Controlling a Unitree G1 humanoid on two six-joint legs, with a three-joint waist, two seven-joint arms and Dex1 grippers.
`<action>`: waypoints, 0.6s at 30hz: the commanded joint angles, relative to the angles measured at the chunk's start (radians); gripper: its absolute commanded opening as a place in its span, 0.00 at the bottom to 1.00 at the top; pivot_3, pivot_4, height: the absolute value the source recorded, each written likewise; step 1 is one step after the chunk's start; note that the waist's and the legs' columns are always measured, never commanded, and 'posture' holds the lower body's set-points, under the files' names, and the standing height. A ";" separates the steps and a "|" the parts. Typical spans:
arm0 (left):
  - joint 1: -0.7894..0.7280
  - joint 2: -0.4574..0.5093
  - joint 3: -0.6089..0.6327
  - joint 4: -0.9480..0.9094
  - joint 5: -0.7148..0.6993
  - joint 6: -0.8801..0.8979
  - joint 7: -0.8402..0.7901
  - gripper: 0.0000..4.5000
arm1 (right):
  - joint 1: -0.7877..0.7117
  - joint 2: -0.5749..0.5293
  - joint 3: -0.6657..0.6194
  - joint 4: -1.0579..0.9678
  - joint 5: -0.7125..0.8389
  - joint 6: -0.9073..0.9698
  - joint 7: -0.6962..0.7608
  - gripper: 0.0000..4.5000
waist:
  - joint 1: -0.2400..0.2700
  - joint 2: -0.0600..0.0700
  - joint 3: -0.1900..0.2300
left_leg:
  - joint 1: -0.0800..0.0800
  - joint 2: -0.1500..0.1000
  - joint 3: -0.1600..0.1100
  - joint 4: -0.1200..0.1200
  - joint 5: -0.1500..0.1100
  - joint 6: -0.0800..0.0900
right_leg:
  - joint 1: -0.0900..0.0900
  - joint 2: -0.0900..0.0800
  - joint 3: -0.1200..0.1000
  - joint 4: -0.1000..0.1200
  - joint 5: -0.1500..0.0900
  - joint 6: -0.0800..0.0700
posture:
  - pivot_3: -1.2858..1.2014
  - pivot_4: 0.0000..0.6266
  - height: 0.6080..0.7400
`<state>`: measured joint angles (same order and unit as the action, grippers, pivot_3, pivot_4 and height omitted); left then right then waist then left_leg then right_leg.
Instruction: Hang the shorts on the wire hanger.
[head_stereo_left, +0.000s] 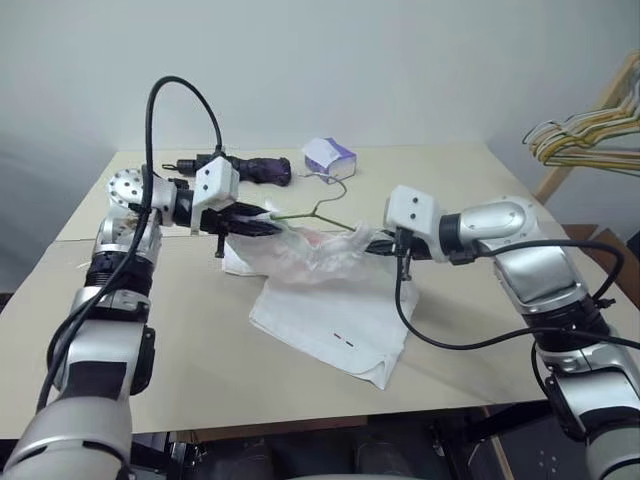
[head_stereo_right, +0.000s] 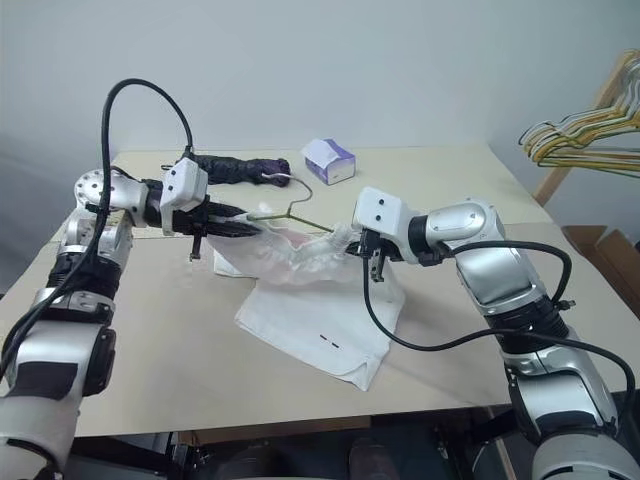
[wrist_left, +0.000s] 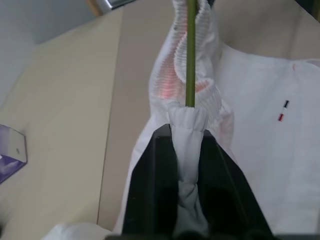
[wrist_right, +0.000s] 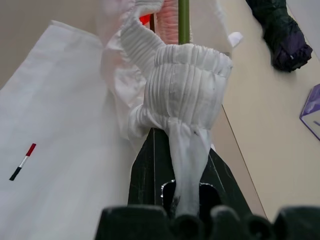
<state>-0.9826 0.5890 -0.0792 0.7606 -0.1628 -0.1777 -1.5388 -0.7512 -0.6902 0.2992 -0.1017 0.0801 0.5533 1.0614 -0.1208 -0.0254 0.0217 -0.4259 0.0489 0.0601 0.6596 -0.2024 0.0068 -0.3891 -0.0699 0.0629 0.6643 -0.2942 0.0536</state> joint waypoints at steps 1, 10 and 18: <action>-0.041 0.003 0.022 0.006 -0.003 -0.042 0.028 0.43 | -0.004 0.000 -0.031 -0.023 -0.006 0.000 -0.030 0.00 | -0.001 0.000 0.000 | 0.000 0.000 0.000 0.000 0.000 0.000 | 0.000 0.000 0.000 0.000 0.000 0.000 | 0.47 0.00 1.00; -0.046 0.000 0.085 0.013 -0.023 -0.050 0.149 0.99 | 0.036 -0.007 -0.094 -0.039 0.011 0.113 -0.118 0.00 | -0.004 0.000 0.000 | 0.000 0.000 0.000 0.000 0.000 0.000 | 0.000 0.000 0.000 0.000 0.000 0.000 | 0.46 0.00 1.00; 0.049 -0.071 0.183 -0.141 -0.112 0.050 0.342 0.99 | 0.137 0.060 -0.299 -0.149 0.022 0.479 -0.379 0.00 | -0.001 0.000 0.000 | 0.000 0.000 -0.002 0.000 0.000 0.000 | 0.000 -0.001 0.000 0.001 0.000 0.000 | 0.46 0.00 1.00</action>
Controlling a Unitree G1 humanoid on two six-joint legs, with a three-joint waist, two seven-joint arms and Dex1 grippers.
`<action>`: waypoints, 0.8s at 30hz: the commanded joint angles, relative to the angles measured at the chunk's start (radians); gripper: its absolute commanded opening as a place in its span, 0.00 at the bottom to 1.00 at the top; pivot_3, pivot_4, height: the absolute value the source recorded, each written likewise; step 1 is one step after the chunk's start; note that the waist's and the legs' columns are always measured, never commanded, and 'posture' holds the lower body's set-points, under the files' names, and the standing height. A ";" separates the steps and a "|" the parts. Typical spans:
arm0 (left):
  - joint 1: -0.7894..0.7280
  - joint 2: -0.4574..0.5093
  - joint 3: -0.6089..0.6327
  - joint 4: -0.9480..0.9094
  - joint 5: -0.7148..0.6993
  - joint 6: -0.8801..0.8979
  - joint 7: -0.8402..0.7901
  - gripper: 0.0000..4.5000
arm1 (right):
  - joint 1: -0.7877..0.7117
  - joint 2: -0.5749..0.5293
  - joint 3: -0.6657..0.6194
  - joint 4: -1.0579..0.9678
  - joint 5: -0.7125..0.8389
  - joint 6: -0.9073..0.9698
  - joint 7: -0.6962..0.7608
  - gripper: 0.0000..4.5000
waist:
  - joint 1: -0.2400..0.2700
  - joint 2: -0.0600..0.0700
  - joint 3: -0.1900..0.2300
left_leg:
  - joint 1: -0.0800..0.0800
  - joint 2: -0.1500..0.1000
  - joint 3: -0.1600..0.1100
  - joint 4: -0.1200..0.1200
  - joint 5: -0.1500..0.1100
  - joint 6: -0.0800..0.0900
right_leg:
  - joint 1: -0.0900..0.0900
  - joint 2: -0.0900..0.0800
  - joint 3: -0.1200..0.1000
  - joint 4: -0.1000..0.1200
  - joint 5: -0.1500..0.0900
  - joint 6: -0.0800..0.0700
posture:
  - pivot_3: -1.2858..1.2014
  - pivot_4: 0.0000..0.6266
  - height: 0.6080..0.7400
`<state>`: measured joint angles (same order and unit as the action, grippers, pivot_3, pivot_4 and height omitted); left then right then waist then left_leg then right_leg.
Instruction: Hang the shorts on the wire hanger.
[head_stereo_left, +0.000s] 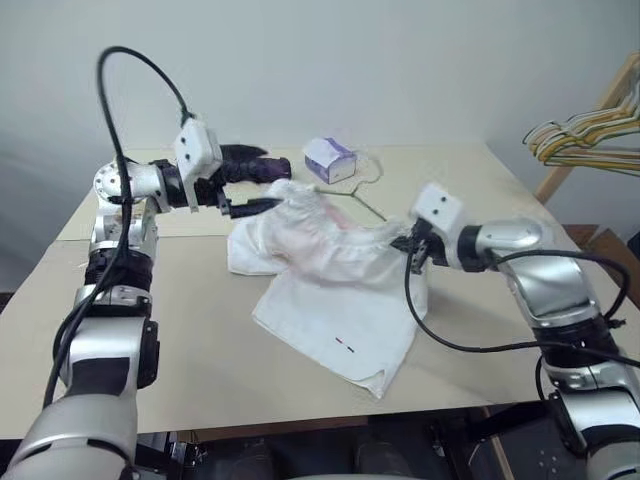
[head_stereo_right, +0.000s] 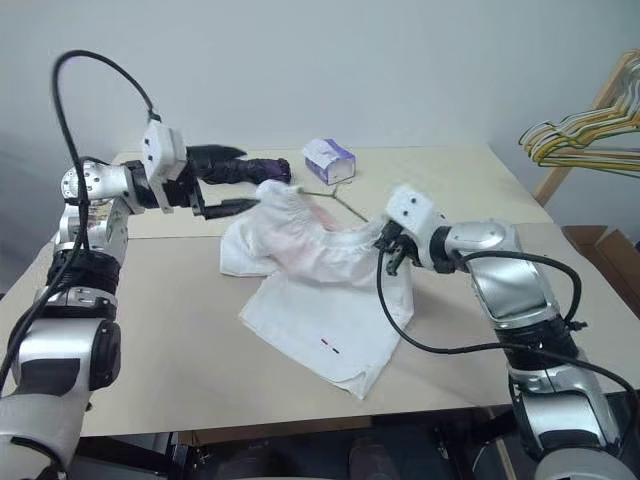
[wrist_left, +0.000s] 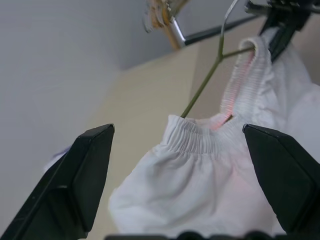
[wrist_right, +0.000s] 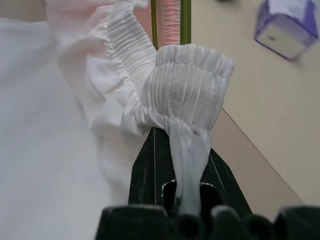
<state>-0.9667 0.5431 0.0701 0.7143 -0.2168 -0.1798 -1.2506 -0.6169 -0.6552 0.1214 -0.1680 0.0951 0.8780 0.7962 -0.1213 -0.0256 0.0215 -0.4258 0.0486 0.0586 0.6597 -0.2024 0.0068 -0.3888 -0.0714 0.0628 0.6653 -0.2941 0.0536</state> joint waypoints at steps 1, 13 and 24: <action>0.064 -0.038 0.040 -0.148 -0.094 0.096 0.050 0.99 | 0.017 0.042 -0.163 -0.114 0.013 0.224 -0.147 0.00 | -0.002 0.000 0.000 | 0.000 0.000 -0.001 0.000 0.000 0.000 | 0.000 0.000 0.000 0.000 0.000 0.000 | 0.45 0.00 1.00; 0.271 -0.136 0.023 -0.545 -0.283 0.367 0.116 0.99 | 0.037 0.273 -0.617 -0.285 -0.116 0.736 -0.512 0.00 | -0.018 0.004 -0.002 | 0.002 -0.001 -0.006 0.000 0.000 0.000 | 0.002 0.000 0.001 0.000 0.000 0.000 | 0.43 0.00 1.00; 0.284 -0.172 0.042 -0.644 -0.386 0.414 0.125 0.99 | -0.056 0.282 -0.707 -0.224 -0.322 0.634 -0.852 0.00 | -0.082 0.008 -0.005 | 0.003 -0.002 -0.007 -0.001 0.000 0.000 | 0.002 0.000 0.002 0.000 0.000 0.000 | 0.43 0.00 1.00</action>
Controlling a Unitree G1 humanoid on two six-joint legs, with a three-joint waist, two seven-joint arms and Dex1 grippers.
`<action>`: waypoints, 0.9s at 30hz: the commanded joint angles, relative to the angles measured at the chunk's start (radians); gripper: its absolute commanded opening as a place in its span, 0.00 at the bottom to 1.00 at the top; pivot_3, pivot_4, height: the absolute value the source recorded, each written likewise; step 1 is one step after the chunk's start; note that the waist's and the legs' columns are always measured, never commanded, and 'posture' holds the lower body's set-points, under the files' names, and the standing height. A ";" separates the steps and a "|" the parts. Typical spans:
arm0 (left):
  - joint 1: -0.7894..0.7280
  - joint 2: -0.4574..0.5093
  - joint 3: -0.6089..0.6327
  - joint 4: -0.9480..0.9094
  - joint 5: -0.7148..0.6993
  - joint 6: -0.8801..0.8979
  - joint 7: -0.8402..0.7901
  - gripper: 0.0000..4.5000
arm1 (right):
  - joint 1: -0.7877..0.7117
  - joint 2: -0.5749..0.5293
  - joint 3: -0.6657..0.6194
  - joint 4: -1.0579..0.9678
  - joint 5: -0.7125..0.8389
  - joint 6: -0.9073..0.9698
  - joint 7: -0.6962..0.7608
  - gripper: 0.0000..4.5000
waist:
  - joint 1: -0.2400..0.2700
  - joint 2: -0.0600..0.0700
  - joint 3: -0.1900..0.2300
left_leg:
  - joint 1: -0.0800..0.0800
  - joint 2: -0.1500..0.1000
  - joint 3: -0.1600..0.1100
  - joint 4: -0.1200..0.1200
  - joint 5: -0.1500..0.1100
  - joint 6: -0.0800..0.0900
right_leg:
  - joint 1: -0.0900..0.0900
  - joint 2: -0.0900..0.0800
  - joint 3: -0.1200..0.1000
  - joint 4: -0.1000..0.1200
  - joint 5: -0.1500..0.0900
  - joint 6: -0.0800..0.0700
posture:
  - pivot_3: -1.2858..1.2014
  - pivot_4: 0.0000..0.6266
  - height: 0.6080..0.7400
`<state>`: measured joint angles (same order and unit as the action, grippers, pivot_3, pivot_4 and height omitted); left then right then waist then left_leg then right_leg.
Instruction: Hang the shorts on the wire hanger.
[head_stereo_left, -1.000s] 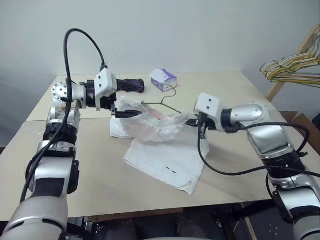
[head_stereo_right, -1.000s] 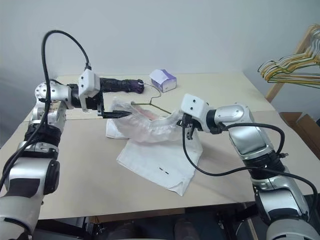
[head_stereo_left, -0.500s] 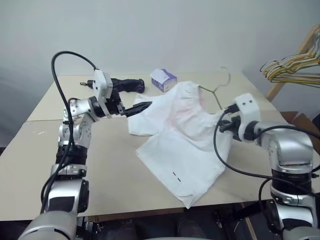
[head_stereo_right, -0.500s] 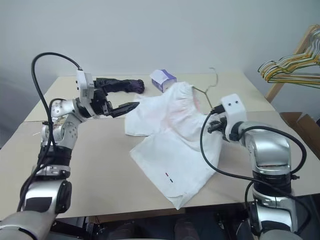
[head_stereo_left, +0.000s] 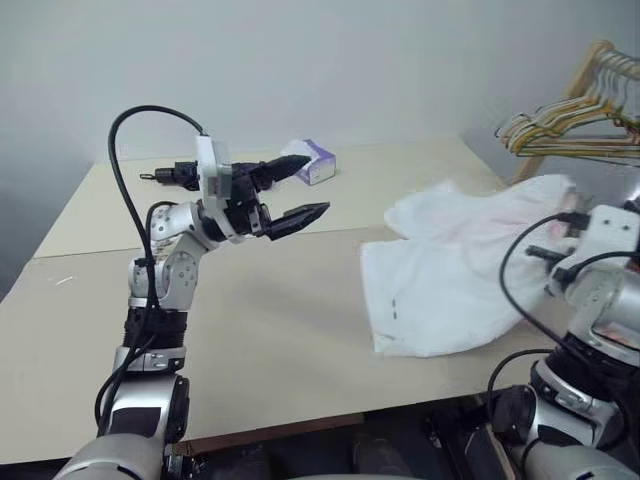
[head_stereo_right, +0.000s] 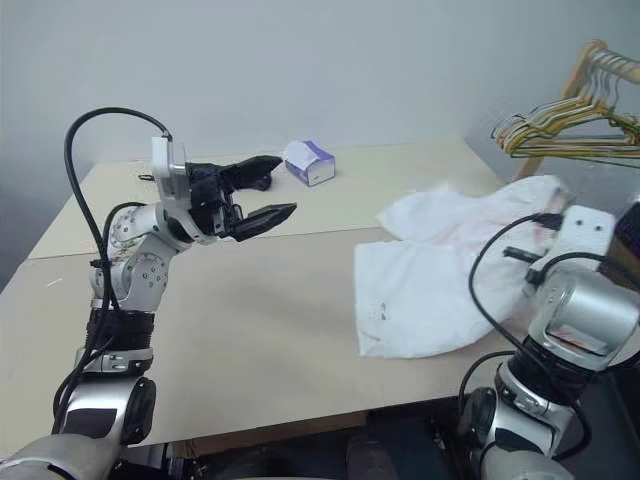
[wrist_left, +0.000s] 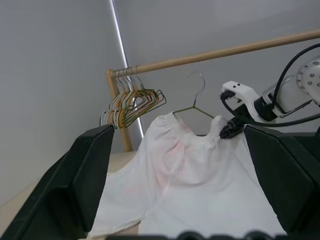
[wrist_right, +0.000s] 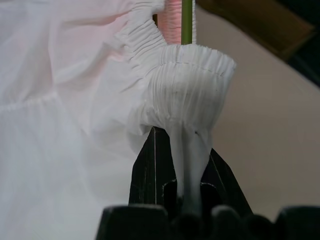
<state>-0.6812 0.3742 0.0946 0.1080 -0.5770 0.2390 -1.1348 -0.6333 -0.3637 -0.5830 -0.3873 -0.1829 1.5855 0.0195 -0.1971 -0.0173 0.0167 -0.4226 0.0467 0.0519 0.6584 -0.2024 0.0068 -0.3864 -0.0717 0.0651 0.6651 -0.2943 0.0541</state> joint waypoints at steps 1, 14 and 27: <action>0.000 -0.003 0.015 -0.038 -0.023 -0.010 0.010 0.99 | -0.041 -0.012 0.004 0.004 -0.054 -0.085 -0.093 0.00 | -0.011 0.000 0.000 | 0.000 0.000 0.000 0.000 0.000 0.000 | 0.000 0.000 0.000 0.000 0.000 0.000 | 0.43 0.00 1.00; 0.034 -0.002 -0.039 -0.075 0.017 -0.028 0.026 0.99 | -0.430 -0.112 -0.240 0.472 0.001 -0.410 -0.361 0.00 | -0.036 0.004 0.001 | 0.000 -0.003 0.000 -0.002 0.000 0.000 | 0.001 -0.003 0.002 -0.001 -0.001 0.001 | 0.43 0.00 1.00; 0.029 0.013 -0.041 -0.076 0.020 -0.022 0.025 0.99 | -0.572 -0.353 -0.365 0.827 0.158 -0.464 -0.411 0.00 | -0.038 0.011 0.003 | 0.002 -0.004 0.003 -0.004 0.000 0.000 | 0.001 -0.004 0.005 -0.002 -0.001 0.002 | 0.43 0.00 1.00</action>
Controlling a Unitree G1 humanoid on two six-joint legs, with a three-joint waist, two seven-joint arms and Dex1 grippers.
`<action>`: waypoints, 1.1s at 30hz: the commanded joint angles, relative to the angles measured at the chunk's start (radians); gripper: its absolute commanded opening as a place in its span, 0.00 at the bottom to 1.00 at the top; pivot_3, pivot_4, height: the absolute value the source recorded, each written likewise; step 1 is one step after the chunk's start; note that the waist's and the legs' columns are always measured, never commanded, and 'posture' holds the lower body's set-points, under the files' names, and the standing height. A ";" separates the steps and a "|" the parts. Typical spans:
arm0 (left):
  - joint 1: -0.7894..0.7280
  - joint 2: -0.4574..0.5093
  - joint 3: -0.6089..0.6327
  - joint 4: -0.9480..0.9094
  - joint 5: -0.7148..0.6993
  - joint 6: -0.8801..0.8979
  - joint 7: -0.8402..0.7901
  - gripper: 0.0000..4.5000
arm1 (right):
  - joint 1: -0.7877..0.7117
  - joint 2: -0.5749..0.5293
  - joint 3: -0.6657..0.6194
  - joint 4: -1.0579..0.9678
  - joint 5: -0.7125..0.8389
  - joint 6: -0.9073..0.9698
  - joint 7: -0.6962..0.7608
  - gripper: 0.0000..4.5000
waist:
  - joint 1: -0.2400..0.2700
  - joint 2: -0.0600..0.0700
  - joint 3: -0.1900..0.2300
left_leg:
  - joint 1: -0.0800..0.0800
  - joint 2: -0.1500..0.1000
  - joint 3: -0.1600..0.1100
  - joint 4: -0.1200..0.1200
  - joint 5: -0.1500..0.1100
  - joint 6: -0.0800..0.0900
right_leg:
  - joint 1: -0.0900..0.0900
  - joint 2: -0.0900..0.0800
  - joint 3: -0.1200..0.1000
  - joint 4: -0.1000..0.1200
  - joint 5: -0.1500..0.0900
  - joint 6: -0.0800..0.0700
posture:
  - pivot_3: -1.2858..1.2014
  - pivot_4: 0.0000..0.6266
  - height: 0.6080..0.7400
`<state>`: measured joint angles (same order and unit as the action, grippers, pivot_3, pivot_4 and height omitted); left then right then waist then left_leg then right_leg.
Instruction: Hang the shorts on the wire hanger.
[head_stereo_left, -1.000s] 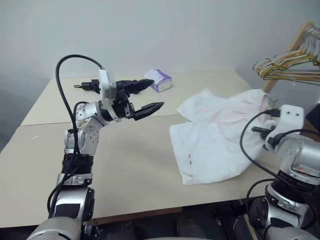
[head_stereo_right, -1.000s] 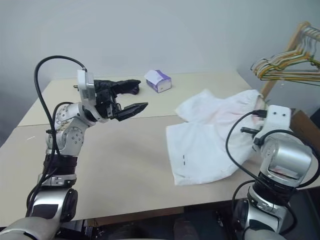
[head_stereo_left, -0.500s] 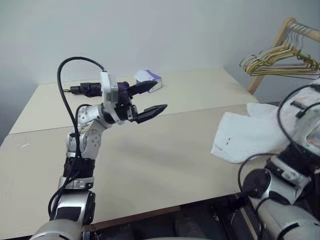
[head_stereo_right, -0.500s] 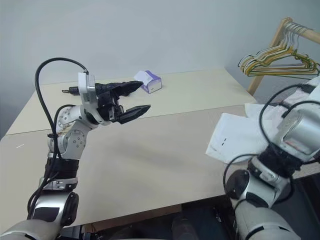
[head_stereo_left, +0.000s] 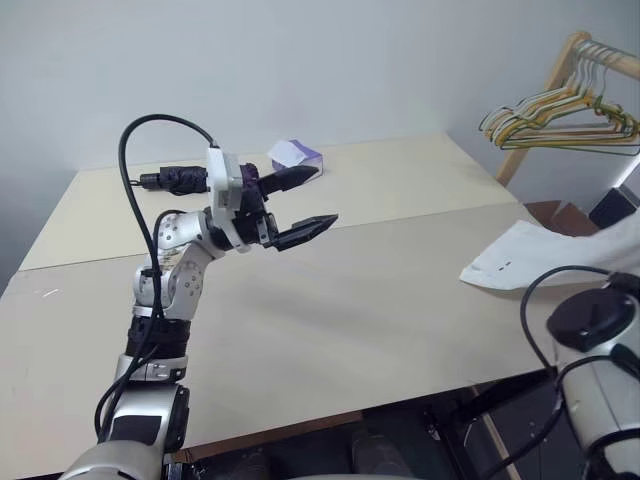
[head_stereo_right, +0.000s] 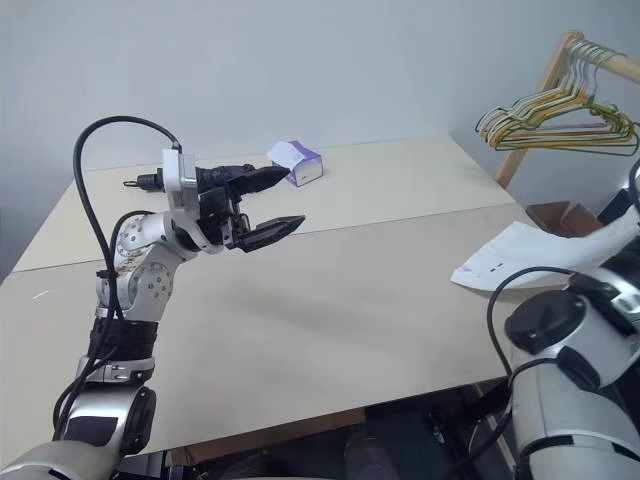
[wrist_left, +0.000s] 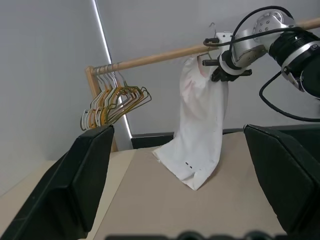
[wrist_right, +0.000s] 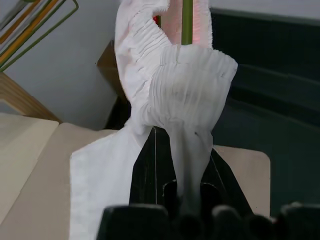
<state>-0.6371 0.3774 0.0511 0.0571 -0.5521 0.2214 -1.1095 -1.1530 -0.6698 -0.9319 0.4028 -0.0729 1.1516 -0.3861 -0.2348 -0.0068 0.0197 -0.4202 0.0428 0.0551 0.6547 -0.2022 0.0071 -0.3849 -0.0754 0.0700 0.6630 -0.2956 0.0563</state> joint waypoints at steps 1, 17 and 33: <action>-0.016 0.010 0.002 -0.023 -0.004 -0.006 -0.001 0.99 | -0.058 -0.061 -0.027 0.059 0.061 -0.041 -0.014 0.00 | 0.000 0.001 0.000 | 0.000 0.000 0.000 -0.001 0.000 0.000 | 0.000 0.000 0.000 0.000 0.000 0.000 | 0.43 0.00 1.00; -0.058 -0.019 0.038 0.005 -0.113 0.025 -0.067 0.99 | -0.021 -0.175 -0.056 0.255 0.180 -0.091 -0.095 0.00 | -0.027 0.003 0.001 | 0.006 0.000 0.003 -0.005 0.000 0.000 | 0.006 0.000 0.002 -0.005 0.000 0.000 | 0.41 0.00 1.00; -0.054 -0.038 0.060 -0.011 -0.150 0.028 -0.054 1.00 | 0.063 -0.195 0.219 0.288 0.118 -0.148 -0.090 0.41 | -0.054 0.002 0.002 | 0.016 -0.001 0.002 -0.010 0.000 0.000 | 0.019 -0.001 0.002 -0.015 0.001 0.003 | 0.42 0.00 1.00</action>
<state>-0.6720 0.3425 0.0916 0.0684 -0.6851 0.2607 -1.1682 -1.0802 -0.8477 -0.7542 0.7355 0.0615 1.0410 -0.4638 -0.2891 -0.0045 0.0215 -0.4038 0.0413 0.0575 0.6452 -0.2020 0.0074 -0.3660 -0.0764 0.0723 0.6476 -0.2943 0.0598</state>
